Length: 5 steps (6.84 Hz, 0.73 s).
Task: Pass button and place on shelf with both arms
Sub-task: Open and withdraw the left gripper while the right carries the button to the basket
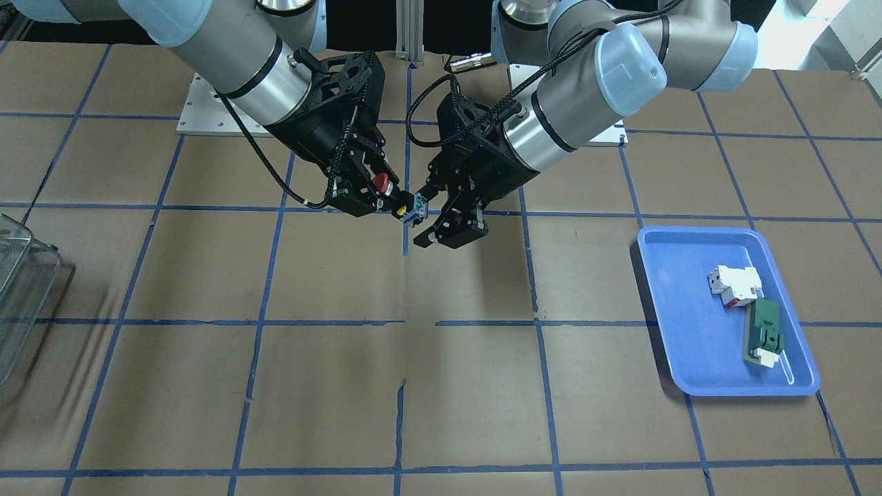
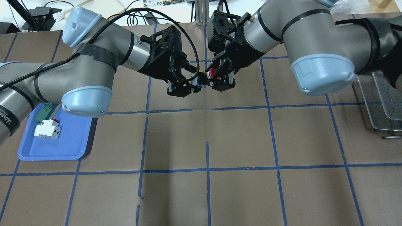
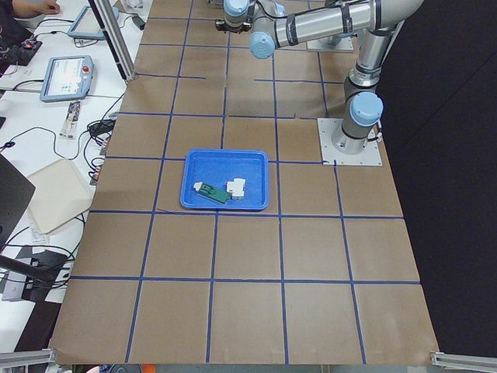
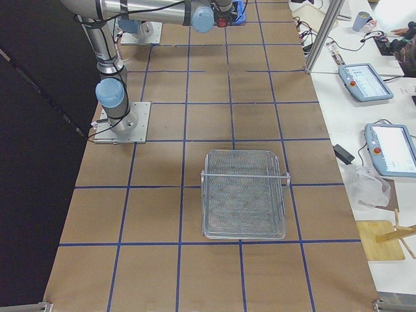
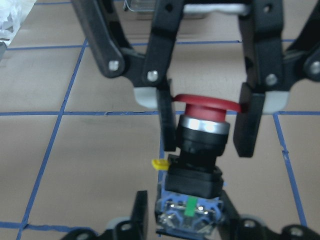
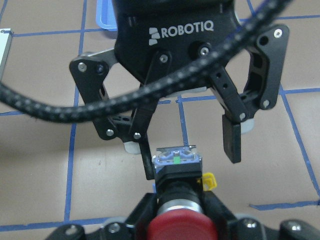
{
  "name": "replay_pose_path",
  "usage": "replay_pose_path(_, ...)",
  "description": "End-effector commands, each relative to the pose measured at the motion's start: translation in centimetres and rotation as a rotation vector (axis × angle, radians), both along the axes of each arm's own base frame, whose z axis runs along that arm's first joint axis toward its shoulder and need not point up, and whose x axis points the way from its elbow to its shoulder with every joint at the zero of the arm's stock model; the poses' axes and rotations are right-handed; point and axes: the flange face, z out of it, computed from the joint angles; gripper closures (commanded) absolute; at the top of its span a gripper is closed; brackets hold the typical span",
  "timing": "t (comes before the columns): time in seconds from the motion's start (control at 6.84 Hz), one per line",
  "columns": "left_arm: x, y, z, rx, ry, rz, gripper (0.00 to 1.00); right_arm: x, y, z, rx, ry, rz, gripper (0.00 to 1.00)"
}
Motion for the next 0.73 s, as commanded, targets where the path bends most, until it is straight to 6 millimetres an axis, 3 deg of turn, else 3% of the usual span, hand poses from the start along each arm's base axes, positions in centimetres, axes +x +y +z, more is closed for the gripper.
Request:
replay_pose_path(0.0, 0.9, -0.1, 0.3, 0.020, -0.112, 0.098, 0.00, -0.1, -0.1, 0.1, 0.009, 0.001, -0.018, 0.78)
replay_pose_path(0.29, 1.4, 0.5, 1.4, 0.054, -0.117, 0.136, 0.00, -2.7, -0.5, 1.0, -0.022, 0.097, -0.082, 0.80)
replay_pose_path(0.44, 2.3, 0.9, 2.2, 0.123, -0.179, 0.224, 0.00, -6.7, -1.5, 1.3, -0.045, 0.215, -0.168, 0.82)
replay_pose_path(0.58, 3.3, 0.9, 3.9, 0.152, -0.272, 0.363, 0.00, -14.2, -3.7, 1.4, -0.030, 0.224, -0.306, 0.82)
